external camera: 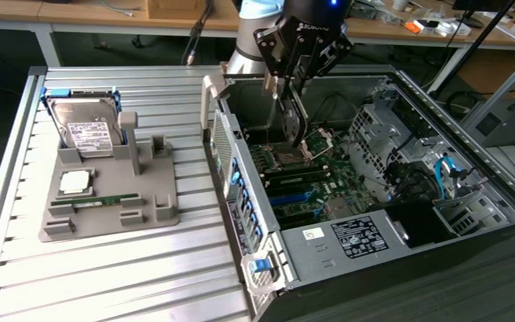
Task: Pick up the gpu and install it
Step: 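Pick up the gpu and move the gpu toward the slot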
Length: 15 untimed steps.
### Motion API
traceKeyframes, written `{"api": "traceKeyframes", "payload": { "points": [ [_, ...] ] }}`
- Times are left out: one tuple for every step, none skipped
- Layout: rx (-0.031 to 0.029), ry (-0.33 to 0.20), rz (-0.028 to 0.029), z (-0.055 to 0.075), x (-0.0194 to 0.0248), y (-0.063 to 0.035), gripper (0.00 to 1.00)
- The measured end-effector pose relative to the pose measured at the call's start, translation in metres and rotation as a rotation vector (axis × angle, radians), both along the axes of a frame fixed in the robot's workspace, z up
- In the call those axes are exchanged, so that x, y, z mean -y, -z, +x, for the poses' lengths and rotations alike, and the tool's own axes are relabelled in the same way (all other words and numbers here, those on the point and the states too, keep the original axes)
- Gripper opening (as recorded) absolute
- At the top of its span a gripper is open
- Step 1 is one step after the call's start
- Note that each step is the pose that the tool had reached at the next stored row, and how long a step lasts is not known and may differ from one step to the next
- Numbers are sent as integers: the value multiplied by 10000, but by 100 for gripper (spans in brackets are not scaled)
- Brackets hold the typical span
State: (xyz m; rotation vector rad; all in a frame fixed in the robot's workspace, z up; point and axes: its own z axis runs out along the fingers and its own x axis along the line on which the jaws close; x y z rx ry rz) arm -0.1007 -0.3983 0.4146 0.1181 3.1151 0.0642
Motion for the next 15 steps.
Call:
{"api": "traceKeyframes", "payload": {
  "points": [
    [0,0,-1,6,0,2,27],
    [0,0,-5,13,0,3,27],
    [0,1,-7,21,0,5,27],
    [0,0,-8,28,1,7,27],
    [0,0,-11,36,1,9,27],
    [0,0,-12,42,1,10,27],
    [0,0,-16,55,1,13,27],
    [0,0,-20,70,2,16,27],
    [0,0,-24,83,2,19,27],
    [0,0,-26,92,2,20,27],
    [0,-1,-28,100,2,21,27],
    [0,0,-29,108,2,23,27],
    [0,0,-31,114,2,24,27],
    [0,0,-33,121,3,26,27],
    [0,0,-35,127,3,27,27]
  ]
}}
